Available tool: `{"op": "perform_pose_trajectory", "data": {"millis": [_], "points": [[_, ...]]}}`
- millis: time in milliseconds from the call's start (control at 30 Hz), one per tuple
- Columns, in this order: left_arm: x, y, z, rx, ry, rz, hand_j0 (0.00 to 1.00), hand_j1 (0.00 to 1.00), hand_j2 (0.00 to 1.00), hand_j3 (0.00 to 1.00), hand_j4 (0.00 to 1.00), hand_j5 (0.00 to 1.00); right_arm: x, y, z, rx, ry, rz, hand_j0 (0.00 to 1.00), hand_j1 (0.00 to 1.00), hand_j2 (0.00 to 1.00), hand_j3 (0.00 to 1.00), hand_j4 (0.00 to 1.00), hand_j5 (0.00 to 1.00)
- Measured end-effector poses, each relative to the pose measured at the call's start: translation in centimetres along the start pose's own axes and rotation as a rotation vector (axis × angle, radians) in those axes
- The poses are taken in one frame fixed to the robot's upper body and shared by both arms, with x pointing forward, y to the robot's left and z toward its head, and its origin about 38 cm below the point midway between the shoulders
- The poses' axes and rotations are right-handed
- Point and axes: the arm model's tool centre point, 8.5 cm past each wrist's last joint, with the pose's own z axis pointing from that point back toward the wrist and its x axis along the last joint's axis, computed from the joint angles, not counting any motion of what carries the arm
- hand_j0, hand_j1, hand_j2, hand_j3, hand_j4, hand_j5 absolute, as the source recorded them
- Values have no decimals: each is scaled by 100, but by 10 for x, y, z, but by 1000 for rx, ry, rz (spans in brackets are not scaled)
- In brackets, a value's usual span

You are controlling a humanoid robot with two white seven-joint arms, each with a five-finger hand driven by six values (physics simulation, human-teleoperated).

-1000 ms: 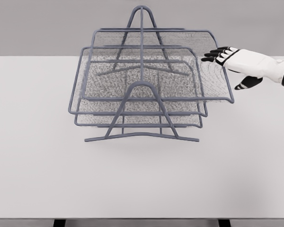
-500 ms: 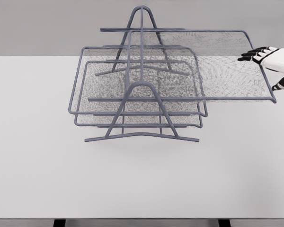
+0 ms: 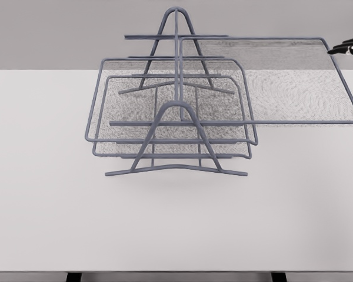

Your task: Pull out the upper folder box with right arm

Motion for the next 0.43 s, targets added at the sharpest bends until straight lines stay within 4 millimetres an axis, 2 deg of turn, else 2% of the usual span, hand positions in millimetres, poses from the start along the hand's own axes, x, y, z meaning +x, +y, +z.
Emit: {"op": "perform_pose_trajectory", "data": {"millis": [100,200,267,300,367,400,433], "points": [[0,0,0,0,0,0,100,100,100,100,100,100,33,-30,13,-38,-130,19,100,100,100,100,100,100],[0,0,0,0,0,0,100,100,100,100,100,100,58,-36,14,-35,-223,16,100,100,100,100,100,100],[0,0,0,0,1,0,100,100,100,100,100,100,73,-34,4,-40,-281,4,100,100,100,100,100,100],[2,-1,0,-2,-3,1,100,100,100,100,100,100,81,-40,-5,-71,-317,4,100,100,100,100,100,100],[1,-1,0,-2,-2,0,100,100,100,100,100,100,97,-32,-24,-89,-385,-29,100,100,100,100,100,100],[-2,1,-1,2,3,-1,100,100,100,100,100,100,103,-30,-31,-94,-406,-38,100,100,100,100,100,100],[-17,12,-4,19,27,-3,100,100,100,100,100,100,107,-28,-35,-98,-422,-45,100,100,100,100,100,100]]}}
